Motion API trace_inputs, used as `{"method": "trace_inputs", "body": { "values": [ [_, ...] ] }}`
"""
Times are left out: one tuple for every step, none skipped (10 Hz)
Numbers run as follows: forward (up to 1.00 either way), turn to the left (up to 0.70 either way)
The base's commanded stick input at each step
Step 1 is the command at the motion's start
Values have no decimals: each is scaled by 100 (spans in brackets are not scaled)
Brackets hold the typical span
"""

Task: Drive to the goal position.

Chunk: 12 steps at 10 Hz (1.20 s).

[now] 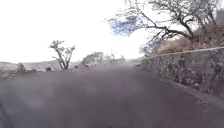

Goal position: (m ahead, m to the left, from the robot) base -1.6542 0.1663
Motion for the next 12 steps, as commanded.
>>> {"method": "trace_inputs", "body": {
  "values": [
    [70,0],
    [70,0],
    [70,0],
    [70,0],
    [70,0],
    [70,0],
    [70,0],
    [70,0],
    [70,0],
    [70,0],
    [70,0],
    [70,0]
  ]
}}
